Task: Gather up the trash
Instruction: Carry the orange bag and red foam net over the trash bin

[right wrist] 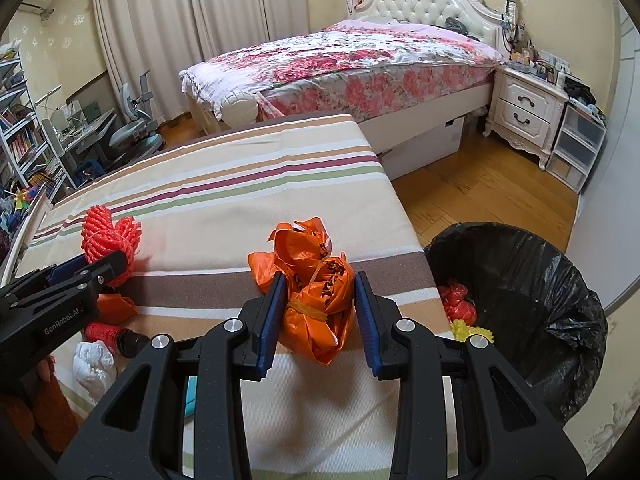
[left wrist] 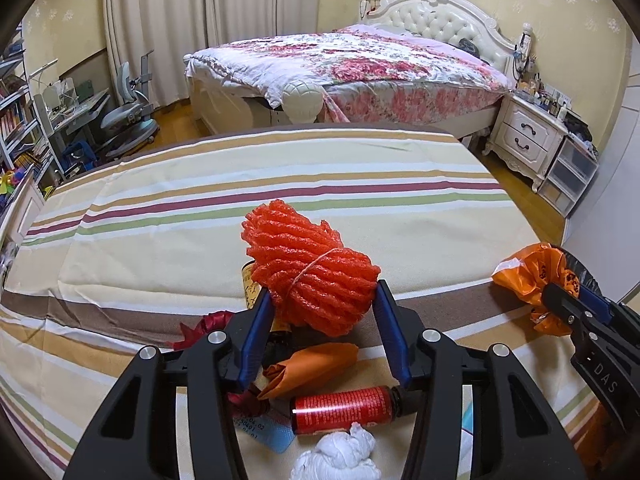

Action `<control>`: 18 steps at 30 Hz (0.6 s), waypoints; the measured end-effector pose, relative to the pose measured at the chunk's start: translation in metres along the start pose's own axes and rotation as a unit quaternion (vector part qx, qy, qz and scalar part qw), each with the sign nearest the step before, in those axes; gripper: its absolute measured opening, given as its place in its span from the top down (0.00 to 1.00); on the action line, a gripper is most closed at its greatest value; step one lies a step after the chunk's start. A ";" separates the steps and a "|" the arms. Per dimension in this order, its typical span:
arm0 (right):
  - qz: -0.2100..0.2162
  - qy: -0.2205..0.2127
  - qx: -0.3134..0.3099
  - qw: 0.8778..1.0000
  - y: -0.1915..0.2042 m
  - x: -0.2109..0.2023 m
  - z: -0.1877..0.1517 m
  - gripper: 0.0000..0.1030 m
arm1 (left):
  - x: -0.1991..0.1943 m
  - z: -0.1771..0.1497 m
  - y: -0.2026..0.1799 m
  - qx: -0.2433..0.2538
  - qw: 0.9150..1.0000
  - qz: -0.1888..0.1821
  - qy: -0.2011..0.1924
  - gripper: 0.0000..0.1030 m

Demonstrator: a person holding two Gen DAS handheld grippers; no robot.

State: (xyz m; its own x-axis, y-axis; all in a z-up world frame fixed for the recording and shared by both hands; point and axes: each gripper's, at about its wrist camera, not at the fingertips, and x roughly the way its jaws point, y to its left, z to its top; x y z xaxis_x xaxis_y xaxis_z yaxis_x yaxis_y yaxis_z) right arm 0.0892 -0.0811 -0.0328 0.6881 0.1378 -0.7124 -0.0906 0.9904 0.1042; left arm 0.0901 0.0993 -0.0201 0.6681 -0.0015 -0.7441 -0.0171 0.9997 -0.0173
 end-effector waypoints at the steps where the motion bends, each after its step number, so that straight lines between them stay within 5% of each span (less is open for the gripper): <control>1: -0.002 -0.002 0.001 1.000 -0.002 -0.003 -0.001 0.67 | -0.004 0.001 -0.001 0.000 1.000 -0.002 -0.004 0.52; 18: -0.116 -0.042 0.049 0.991 -0.081 -0.062 -0.019 0.68 | -0.039 -0.005 -0.088 0.064 0.990 -0.112 -0.051 0.52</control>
State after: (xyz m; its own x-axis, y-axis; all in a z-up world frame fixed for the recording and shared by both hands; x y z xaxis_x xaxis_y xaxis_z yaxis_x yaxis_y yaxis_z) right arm 0.0406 -0.1703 -0.0099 0.7402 -0.0978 -0.6652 0.1446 0.9894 0.0154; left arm 0.0616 0.0110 0.0068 0.7157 -0.2273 -0.6604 0.2293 0.9696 -0.0851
